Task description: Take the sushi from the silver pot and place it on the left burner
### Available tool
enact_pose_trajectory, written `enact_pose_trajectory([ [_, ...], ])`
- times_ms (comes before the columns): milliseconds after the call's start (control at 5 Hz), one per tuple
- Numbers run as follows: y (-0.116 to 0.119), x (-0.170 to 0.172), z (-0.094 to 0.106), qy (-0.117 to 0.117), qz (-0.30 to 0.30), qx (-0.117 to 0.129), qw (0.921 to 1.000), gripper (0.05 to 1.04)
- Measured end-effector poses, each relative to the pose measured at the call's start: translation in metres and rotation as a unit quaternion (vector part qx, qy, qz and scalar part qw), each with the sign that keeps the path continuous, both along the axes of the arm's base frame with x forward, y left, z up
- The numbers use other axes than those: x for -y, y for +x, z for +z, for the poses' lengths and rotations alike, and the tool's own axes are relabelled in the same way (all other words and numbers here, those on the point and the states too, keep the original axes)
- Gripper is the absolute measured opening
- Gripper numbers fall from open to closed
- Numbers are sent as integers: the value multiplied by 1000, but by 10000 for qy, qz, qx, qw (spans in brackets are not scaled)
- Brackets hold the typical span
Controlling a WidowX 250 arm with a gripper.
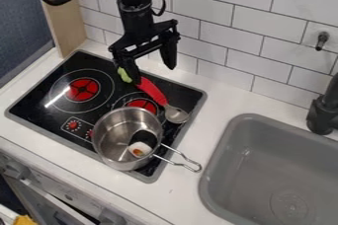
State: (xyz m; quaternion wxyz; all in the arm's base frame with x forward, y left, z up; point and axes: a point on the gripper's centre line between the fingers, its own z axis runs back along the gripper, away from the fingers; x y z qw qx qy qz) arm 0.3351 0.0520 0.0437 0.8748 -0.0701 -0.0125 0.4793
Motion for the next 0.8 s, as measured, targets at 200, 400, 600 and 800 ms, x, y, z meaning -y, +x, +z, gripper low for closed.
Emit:
enact_pose_trajectory([
  [200,-4,1,-11,-32,75,-168,9998,999],
  [400,-13,-2,-21,22,613,-270,9977,999],
  [600,-23,-7,-11,68,870,-80,9962,999],
  [800,-55,-12,0,-75,1386,131,9902,999],
])
